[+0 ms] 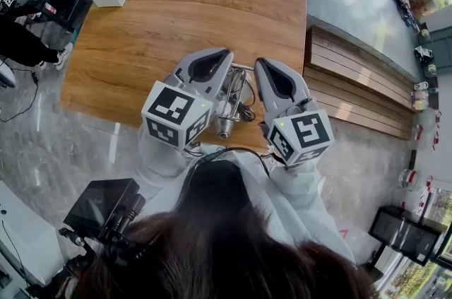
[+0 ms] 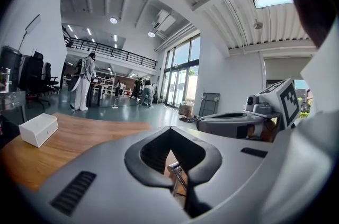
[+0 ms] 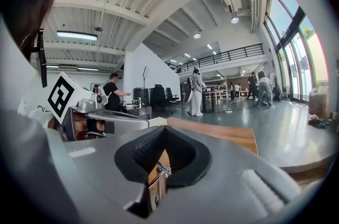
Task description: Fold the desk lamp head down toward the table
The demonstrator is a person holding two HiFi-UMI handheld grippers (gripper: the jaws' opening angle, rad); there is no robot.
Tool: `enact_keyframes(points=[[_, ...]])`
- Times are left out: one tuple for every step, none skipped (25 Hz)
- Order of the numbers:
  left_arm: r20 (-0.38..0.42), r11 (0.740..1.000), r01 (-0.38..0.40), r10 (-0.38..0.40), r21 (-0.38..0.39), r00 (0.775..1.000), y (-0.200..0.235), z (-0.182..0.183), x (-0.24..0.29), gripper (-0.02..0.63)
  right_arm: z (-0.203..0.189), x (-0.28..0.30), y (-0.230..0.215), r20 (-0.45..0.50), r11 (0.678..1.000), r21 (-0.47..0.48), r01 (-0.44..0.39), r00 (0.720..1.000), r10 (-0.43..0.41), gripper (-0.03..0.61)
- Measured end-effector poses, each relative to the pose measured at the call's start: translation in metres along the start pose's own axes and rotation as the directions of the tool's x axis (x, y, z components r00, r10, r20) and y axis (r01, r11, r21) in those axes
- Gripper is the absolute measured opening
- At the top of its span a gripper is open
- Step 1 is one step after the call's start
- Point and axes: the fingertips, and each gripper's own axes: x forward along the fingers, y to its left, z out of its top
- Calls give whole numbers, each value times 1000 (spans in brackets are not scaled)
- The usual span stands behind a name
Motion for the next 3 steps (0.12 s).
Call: enact_keyframes(points=[[-1,1000,0,0,3,1000,0,0,0,3,0,0,0,-1,1000,-2,1,1000,-1,0],[-2,1000,-1,1,5,1000,0,0,0,3,0,0,0,-2,1000,-3,1,1000,-1,0],[-3,1000,-1,1,7,1000,0,0,0,3,0,0,1,-2,1000,-4,2,1000,-2,0]])
